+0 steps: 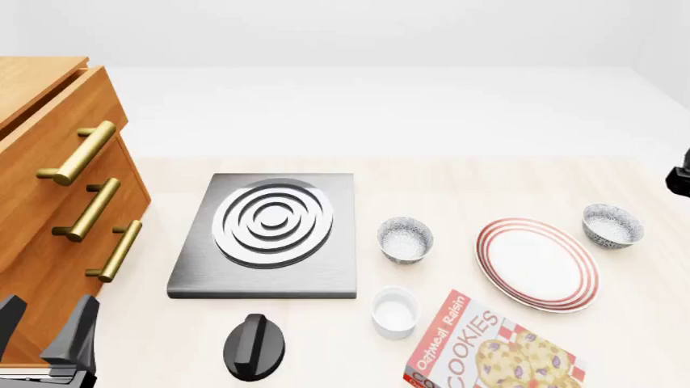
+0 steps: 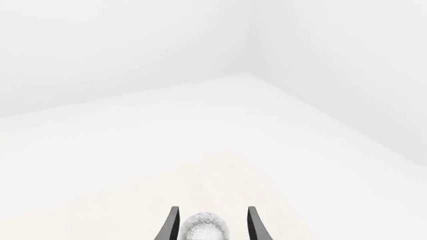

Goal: Pick the akita bowl next to the plate and place it on the plate.

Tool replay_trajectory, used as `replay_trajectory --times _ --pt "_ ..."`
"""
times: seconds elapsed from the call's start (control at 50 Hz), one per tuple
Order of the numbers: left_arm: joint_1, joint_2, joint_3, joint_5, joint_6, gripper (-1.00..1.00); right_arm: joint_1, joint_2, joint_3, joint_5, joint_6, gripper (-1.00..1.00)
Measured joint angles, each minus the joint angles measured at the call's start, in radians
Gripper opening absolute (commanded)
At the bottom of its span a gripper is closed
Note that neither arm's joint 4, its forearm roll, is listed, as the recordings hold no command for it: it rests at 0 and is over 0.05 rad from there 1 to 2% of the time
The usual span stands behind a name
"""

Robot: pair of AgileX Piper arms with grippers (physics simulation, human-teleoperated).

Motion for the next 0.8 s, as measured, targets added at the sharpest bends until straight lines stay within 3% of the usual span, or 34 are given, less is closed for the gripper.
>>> replay_trajectory --times 0.8 --pt "0.000 0.000 0.000 0.000 0.000 1.00 -0.038 0.075 0.023 -0.061 0.012 1.00"
